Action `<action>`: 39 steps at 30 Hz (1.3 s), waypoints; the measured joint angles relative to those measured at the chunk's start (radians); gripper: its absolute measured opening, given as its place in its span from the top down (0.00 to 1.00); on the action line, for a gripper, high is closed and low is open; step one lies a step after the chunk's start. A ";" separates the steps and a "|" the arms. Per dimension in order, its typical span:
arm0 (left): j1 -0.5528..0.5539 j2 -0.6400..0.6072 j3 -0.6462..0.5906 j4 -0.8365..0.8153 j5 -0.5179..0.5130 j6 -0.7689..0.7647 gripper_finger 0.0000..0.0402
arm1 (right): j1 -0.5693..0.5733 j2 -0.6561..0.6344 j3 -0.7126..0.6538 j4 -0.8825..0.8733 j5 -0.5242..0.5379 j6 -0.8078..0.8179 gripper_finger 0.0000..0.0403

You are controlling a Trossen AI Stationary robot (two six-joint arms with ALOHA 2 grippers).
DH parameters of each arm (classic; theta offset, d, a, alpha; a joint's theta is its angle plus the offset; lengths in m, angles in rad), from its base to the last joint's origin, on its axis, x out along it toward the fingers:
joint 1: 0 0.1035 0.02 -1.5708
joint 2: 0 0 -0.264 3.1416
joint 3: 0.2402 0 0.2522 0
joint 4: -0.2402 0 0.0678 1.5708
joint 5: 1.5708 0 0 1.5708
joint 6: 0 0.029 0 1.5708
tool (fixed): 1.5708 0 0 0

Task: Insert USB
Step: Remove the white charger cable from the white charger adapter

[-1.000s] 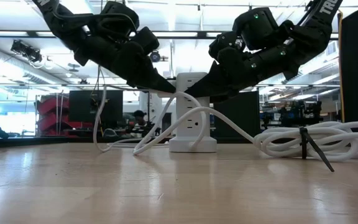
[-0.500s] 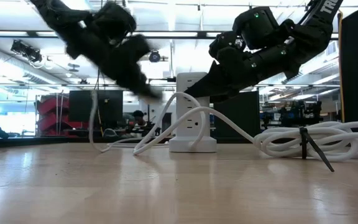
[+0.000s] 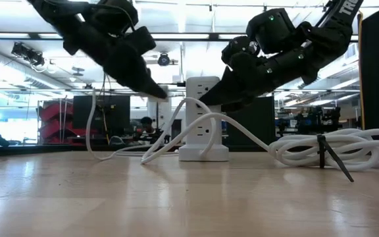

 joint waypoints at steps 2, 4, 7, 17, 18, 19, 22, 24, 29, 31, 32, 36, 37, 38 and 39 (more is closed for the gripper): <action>0.000 -0.020 0.000 -0.001 0.021 -0.002 0.69 | 0.000 -0.004 0.000 0.007 -0.001 0.000 0.19; -0.003 -0.044 0.000 0.018 0.036 -0.003 0.69 | 0.000 -0.011 0.001 0.011 -0.003 0.001 0.17; -0.009 -0.061 0.001 0.022 0.048 -0.003 0.69 | 0.000 -0.024 0.002 0.018 -0.005 0.003 0.16; -0.095 -0.076 0.000 0.037 0.052 0.122 0.69 | 0.000 -0.111 0.002 -0.002 -0.071 0.056 0.14; -0.111 -0.078 0.000 0.040 0.024 0.146 0.69 | 0.000 -0.125 0.002 0.002 -0.076 0.062 0.14; -0.128 -0.079 0.001 0.046 -0.012 0.172 0.69 | 0.002 -0.138 0.002 0.005 -0.077 0.070 0.14; -0.183 -0.079 0.000 0.055 -0.163 0.262 0.69 | 0.009 -0.166 0.003 0.013 -0.077 0.098 0.14; -0.222 -0.077 0.000 0.082 -0.304 0.333 0.69 | 0.014 -0.170 0.003 0.043 -0.076 0.120 0.14; -0.314 -0.075 0.000 0.174 -0.589 0.522 0.69 | 0.023 -0.158 0.004 0.166 -0.004 0.177 0.14; -0.344 -0.075 0.000 0.221 -0.650 0.601 0.69 | 0.023 -0.149 0.004 0.201 0.020 0.190 0.14; -0.357 -0.075 0.000 0.240 -0.667 0.635 0.69 | 0.022 -0.143 0.011 0.205 0.029 0.194 0.14; -0.394 -0.074 0.000 0.306 -0.735 0.739 0.69 | 0.023 -0.123 0.071 0.165 0.038 0.210 0.14; -0.399 -0.072 0.001 0.321 -0.750 0.757 0.69 | 0.025 -0.117 0.089 0.155 0.041 0.210 0.14; -0.402 -0.070 0.001 0.328 -0.760 0.772 0.69 | 0.026 -0.116 0.099 0.142 0.047 0.212 0.14; -0.405 -0.065 0.001 0.329 -0.766 0.788 0.69 | 0.027 -0.108 0.118 0.131 0.050 0.216 0.15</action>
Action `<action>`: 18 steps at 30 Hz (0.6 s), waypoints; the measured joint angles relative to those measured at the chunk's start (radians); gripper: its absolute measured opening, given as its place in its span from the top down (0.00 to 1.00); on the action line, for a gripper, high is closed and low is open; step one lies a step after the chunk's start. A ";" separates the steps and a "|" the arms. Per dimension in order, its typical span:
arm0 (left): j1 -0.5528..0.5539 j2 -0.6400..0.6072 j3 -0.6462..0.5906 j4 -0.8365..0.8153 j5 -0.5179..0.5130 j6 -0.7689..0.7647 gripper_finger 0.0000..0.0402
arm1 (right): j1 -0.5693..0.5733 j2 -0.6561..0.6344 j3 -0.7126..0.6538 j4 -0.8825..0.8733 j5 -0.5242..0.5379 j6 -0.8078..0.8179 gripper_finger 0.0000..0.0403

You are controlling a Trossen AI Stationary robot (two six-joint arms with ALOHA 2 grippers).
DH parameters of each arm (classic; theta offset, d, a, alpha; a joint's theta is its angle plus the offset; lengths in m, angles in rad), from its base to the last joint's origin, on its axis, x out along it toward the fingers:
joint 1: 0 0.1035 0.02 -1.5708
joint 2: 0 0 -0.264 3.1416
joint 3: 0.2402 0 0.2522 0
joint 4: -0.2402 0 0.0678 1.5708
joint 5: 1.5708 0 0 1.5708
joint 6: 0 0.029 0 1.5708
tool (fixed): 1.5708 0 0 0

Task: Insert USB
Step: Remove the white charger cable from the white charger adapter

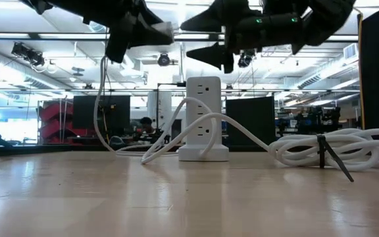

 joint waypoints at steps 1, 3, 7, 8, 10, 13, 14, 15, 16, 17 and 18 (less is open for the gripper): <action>0.000 0.009 0.000 0.011 -0.007 0.010 0.69 | 0.000 0.015 0.025 0.001 0.001 0.001 0.15; 0.000 0.027 0.000 0.020 -0.027 0.037 0.69 | 0.000 0.030 0.060 -0.033 -0.005 0.001 0.15; 0.000 0.079 0.000 0.053 -0.098 0.077 0.69 | 0.000 0.094 0.144 -0.093 -0.046 0.004 0.15; 0.000 0.089 0.000 0.065 -0.107 0.083 0.69 | 0.000 0.109 0.162 -0.104 -0.048 0.005 0.15; -0.001 0.114 0.000 0.081 -0.114 0.086 0.69 | 0.000 0.141 0.193 -0.123 -0.048 0.005 0.15; -0.006 0.136 0.000 0.098 -0.115 0.087 0.69 | 0.000 0.180 0.224 -0.128 -0.047 0.010 0.17; -0.009 0.138 0.001 0.098 -0.115 0.087 0.69 | 0.000 0.190 0.232 -0.128 -0.047 0.011 0.19; -0.012 0.139 0.000 0.088 -0.119 0.087 0.69 | -0.001 0.192 0.234 -0.128 -0.047 0.011 0.22; -0.015 0.139 0.000 0.088 -0.128 0.085 0.69 | -0.002 0.192 0.233 -0.131 -0.046 0.011 0.25; -0.018 0.139 0.000 0.096 -0.145 0.083 0.69 | -0.005 0.191 0.234 -0.130 -0.047 0.011 0.29; -0.022 0.138 0.000 0.098 -0.161 0.084 0.69 | -0.006 0.191 0.234 -0.136 -0.047 0.011 0.33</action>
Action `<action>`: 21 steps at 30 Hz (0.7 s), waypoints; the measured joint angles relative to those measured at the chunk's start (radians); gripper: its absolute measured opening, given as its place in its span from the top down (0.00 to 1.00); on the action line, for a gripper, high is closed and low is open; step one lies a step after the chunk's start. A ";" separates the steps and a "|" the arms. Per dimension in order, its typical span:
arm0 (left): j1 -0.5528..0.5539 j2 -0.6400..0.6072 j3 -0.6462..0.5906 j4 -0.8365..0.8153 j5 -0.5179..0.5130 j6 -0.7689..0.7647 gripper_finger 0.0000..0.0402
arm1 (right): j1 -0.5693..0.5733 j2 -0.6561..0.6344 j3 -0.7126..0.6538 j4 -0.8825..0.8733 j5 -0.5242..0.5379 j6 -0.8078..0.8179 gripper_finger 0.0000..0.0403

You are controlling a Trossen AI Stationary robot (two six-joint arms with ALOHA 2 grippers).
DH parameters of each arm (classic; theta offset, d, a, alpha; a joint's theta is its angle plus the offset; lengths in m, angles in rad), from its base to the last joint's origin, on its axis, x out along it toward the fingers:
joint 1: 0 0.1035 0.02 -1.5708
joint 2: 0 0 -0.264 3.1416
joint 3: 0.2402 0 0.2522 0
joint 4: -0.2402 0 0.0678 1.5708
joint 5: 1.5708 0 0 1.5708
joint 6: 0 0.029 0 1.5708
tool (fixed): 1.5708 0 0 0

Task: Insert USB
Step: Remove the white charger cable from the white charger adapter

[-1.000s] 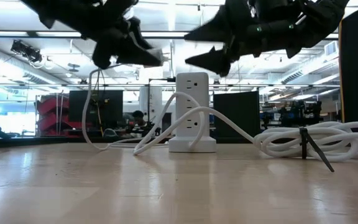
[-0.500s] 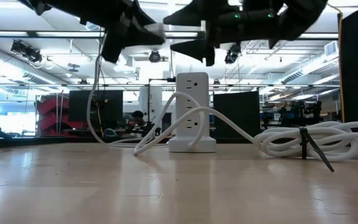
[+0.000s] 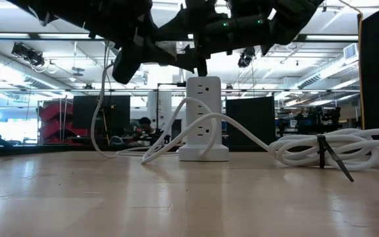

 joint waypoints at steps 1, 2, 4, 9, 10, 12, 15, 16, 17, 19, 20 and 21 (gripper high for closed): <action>-0.004 0.000 0.000 0.003 -0.015 0.002 0.69 | 0.000 0.000 0.000 -0.005 0.000 0.000 0.37; -0.007 0.000 0.000 0.006 -0.024 0.008 0.69 | 0.000 0.000 0.000 -0.007 -0.001 0.000 0.41; -0.012 0.000 0.000 0.008 -0.031 0.019 0.69 | -0.002 0.000 0.000 -0.009 -0.001 -0.004 0.51; -0.014 0.000 0.000 0.009 -0.038 0.017 0.69 | -0.003 -0.002 0.000 -0.019 -0.018 -0.025 0.73; -0.014 0.000 0.000 0.009 -0.038 0.014 0.68 | -0.004 -0.002 0.000 -0.018 -0.021 -0.029 0.73; -0.019 0.000 0.000 0.007 -0.037 -0.002 0.65 | -0.005 -0.002 0.000 -0.020 -0.026 -0.038 0.73; -0.036 0.000 0.000 0.018 -0.055 -0.029 0.57 | -0.006 -0.002 0.000 -0.019 -0.031 -0.079 0.73; -0.045 -0.003 0.000 0.022 -0.076 -0.030 0.54 | -0.007 -0.002 0.000 -0.016 -0.032 -0.082 0.73; -0.056 -0.006 0.000 0.022 -0.103 -0.032 0.52 | -0.007 -0.002 0.000 -0.016 -0.032 -0.082 0.73; -0.079 -0.011 0.000 0.021 -0.165 -0.034 0.47 | -0.011 -0.002 0.001 -0.013 -0.031 -0.081 0.73; -0.091 -0.014 0.000 0.020 -0.198 -0.033 0.45 | -0.012 -0.003 0.001 -0.013 -0.031 -0.081 0.73; -0.106 -0.018 0.000 0.012 -0.226 -0.033 0.44 | -0.013 -0.003 0.001 -0.014 -0.031 -0.080 0.73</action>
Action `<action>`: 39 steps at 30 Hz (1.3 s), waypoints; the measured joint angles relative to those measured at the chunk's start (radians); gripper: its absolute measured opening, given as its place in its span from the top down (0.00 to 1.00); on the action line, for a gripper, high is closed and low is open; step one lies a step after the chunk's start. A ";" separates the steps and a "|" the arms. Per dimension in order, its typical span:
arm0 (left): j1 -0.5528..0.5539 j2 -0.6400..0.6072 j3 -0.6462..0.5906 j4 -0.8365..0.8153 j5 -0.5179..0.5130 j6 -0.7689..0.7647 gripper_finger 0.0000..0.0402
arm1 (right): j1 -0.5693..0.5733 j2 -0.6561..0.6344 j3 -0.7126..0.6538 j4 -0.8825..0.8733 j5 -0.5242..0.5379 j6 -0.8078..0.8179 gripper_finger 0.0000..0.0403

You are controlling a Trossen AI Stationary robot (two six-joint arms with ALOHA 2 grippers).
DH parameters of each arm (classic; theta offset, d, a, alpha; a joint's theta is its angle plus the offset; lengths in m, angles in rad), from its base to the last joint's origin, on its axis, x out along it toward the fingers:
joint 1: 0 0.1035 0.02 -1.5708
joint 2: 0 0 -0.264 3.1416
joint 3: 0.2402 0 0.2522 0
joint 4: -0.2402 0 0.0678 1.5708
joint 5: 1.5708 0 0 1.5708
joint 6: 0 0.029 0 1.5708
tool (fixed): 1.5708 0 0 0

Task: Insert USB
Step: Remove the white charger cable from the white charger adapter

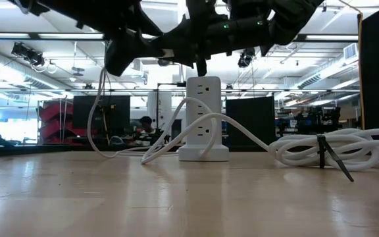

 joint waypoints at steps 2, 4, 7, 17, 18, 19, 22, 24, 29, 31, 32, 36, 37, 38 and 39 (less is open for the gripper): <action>-0.024 -0.008 0.000 -0.019 -0.036 -0.005 0.42 | -0.002 0.000 0.000 -0.002 0.000 0.001 0.73; -0.043 -0.016 0.000 -0.039 -0.056 -0.025 0.41 | -0.002 0.000 0.000 -0.003 -0.002 0.002 0.73; -0.061 -0.028 0.000 -0.064 -0.078 -0.048 0.41 | -0.002 0.000 0.000 -0.007 -0.005 0.004 0.73; -0.062 -0.042 0.000 -0.129 -0.090 -0.112 0.44 | -0.003 0.000 -0.002 -0.012 -0.019 0.005 0.73; -0.062 -0.042 0.000 -0.133 -0.089 -0.113 0.45 | -0.002 0.000 -0.002 -0.012 -0.019 0.005 0.73; -0.062 -0.042 0.000 -0.136 -0.089 -0.117 0.46 | -0.002 0.000 -0.002 -0.012 -0.020 0.005 0.73; -0.058 -0.042 0.000 -0.159 -0.089 -0.138 0.52 | -0.002 0.000 -0.002 -0.012 -0.023 0.006 0.73; -0.050 -0.042 0.000 -0.190 -0.082 -0.165 0.56 | -0.002 0.000 -0.002 -0.013 -0.027 0.006 0.73; -0.027 -0.042 0.001 -0.226 -0.046 -0.216 0.63 | -0.001 0.000 -0.002 -0.013 -0.037 0.006 0.73; -0.017 -0.042 0.001 -0.226 -0.024 -0.217 0.65 | -0.001 0.000 -0.002 -0.013 -0.038 0.006 0.73; -0.014 -0.042 0.001 -0.228 -0.015 -0.221 0.65 | -0.001 0.000 -0.002 -0.014 -0.038 0.006 0.73; 0.004 -0.042 0.001 -0.231 -0.002 -0.235 0.66 | -0.002 0.000 -0.003 -0.014 -0.041 0.006 0.73; 0.005 -0.042 0.001 -0.231 0.000 -0.235 0.67 | -0.002 0.000 -0.003 -0.014 -0.041 0.006 0.73; 0.005 -0.042 0.001 -0.231 0.000 -0.235 0.68 | -0.002 0.000 -0.003 -0.014 -0.041 0.006 0.73; 0.005 -0.042 0.001 -0.231 0.002 -0.234 0.70 | -0.002 0.000 -0.003 -0.013 -0.041 0.006 0.73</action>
